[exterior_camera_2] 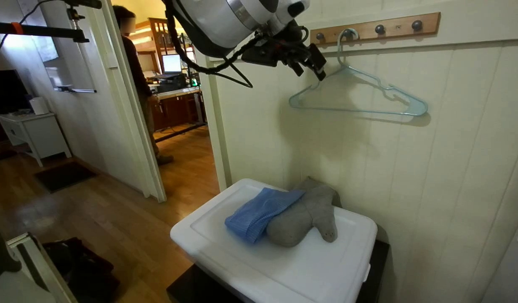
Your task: Move the clothes hanger to the next hook
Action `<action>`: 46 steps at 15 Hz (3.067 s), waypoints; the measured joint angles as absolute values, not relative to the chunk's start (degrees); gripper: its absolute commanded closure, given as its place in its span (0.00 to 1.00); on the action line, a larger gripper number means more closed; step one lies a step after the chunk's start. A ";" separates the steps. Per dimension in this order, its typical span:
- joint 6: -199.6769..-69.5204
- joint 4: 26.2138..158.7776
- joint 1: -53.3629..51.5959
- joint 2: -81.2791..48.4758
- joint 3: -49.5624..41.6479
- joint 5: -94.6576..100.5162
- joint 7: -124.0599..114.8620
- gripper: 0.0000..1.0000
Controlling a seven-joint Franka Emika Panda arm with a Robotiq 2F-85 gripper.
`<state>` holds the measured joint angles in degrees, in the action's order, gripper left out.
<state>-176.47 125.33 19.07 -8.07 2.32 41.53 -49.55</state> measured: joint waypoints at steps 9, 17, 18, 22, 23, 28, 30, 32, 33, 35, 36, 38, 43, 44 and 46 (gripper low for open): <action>-178.31 118.30 16.95 -13.47 -2.70 46.78 -57.57 0.00; -185.12 113.17 15.61 -21.76 -2.82 46.23 -60.13 0.00; -185.98 112.66 15.59 -22.43 -2.82 46.04 -60.51 0.00; -190.10 110.71 15.18 -24.53 -3.67 44.28 -62.22 0.00; -191.13 110.15 14.82 -24.99 -4.28 43.55 -62.48 0.00; -194.91 107.85 12.38 -27.40 -7.39 38.72 -62.70 0.32; -195.89 107.21 11.40 -28.29 -8.26 37.07 -62.70 0.49; -196.27 107.16 11.78 -29.08 -6.56 28.72 -56.40 0.65; -196.39 107.16 11.95 -29.43 -5.57 24.34 -52.75 0.72; -196.60 107.16 12.02 -30.02 -3.84 16.44 -46.21 0.87; -196.64 107.17 12.07 -30.26 -3.00 13.02 -43.39 0.94; -196.72 107.17 12.18 -30.57 -1.95 9.28 -40.39 1.00; -196.75 107.31 13.01 -30.21 -0.62 -1.79 -33.22 0.99; -196.75 107.38 13.03 -29.95 -0.57 -3.78 -31.97 0.99; -196.75 107.88 13.16 -29.35 -0.35 -7.46 -30.37 0.99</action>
<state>-196.75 107.88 13.16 -29.35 -0.35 -7.46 -30.37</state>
